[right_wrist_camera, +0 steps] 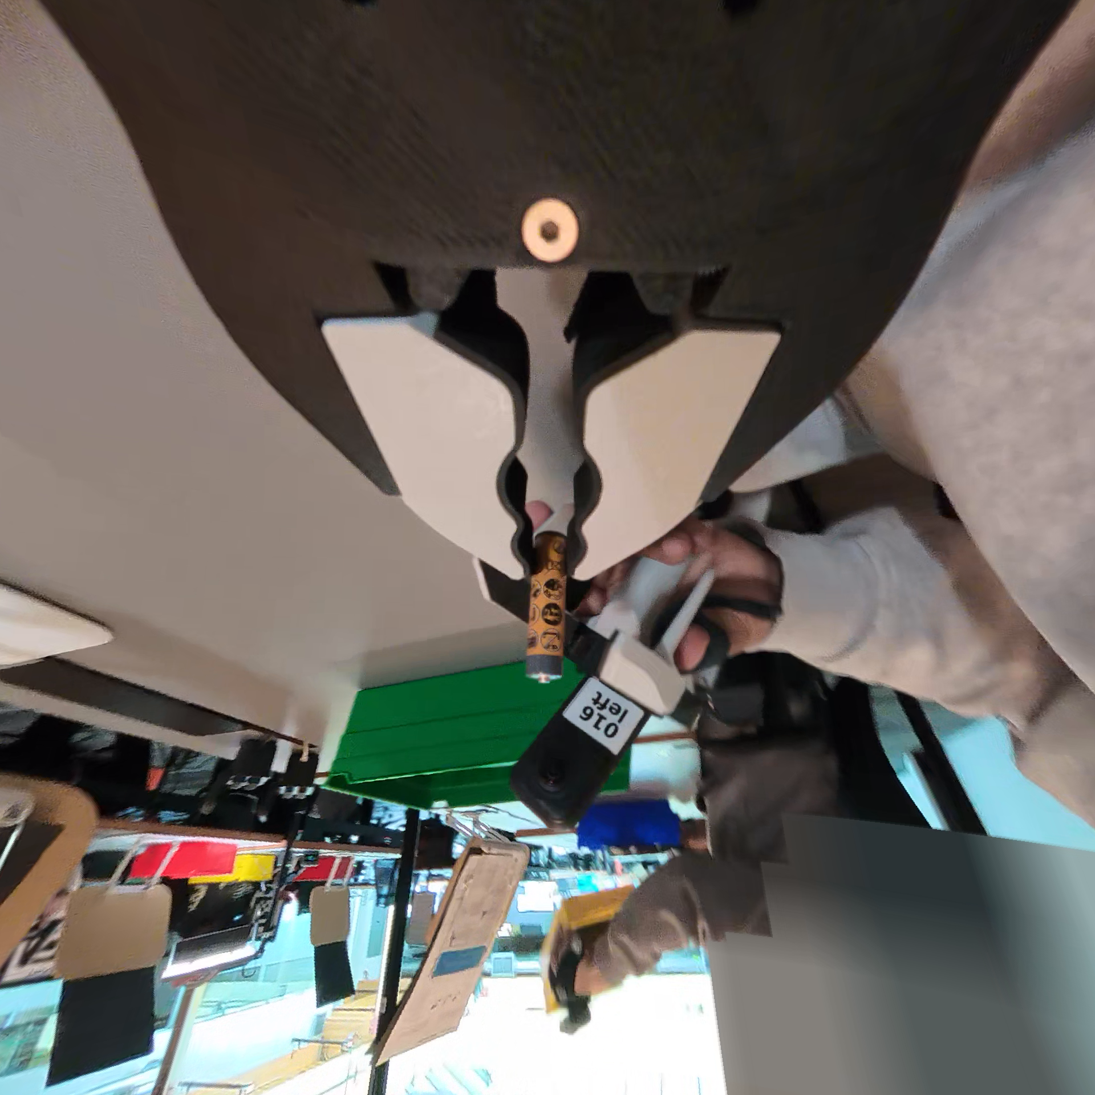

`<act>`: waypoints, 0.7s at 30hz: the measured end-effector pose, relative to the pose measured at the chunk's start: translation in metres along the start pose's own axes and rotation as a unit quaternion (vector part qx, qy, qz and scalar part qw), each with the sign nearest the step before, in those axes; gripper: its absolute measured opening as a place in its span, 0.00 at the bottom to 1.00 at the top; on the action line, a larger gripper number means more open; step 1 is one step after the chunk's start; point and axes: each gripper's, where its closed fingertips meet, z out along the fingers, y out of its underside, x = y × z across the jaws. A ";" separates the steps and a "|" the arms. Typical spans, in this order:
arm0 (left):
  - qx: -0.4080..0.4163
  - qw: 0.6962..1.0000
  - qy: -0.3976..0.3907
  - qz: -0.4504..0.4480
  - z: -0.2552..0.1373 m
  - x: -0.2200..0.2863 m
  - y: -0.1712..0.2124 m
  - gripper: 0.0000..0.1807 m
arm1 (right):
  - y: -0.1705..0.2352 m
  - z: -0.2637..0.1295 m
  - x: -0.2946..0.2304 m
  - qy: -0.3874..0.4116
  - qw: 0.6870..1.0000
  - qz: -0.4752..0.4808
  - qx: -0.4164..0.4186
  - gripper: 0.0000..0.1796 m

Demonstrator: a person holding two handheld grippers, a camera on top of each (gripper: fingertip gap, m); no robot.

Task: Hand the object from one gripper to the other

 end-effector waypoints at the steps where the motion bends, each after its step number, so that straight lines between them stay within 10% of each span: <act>1: -0.005 0.999 -0.012 0.037 0.000 0.001 0.000 0.30 | -0.002 0.000 -0.001 -0.010 1.000 0.024 0.011 0.06; 15: -0.015 0.973 -0.012 0.229 0.004 0.030 0.002 0.05 | -0.001 0.016 -0.030 -0.077 0.995 0.062 0.009 0.07; 18: -0.016 0.980 -0.019 0.199 0.002 0.023 0.001 0.05 | 0.000 0.017 -0.023 -0.044 0.999 -0.008 0.012 0.34; 21: -0.015 0.989 -0.015 0.147 0.000 0.018 -0.001 0.05 | -0.002 0.015 -0.016 0.002 0.994 -0.112 0.010 0.41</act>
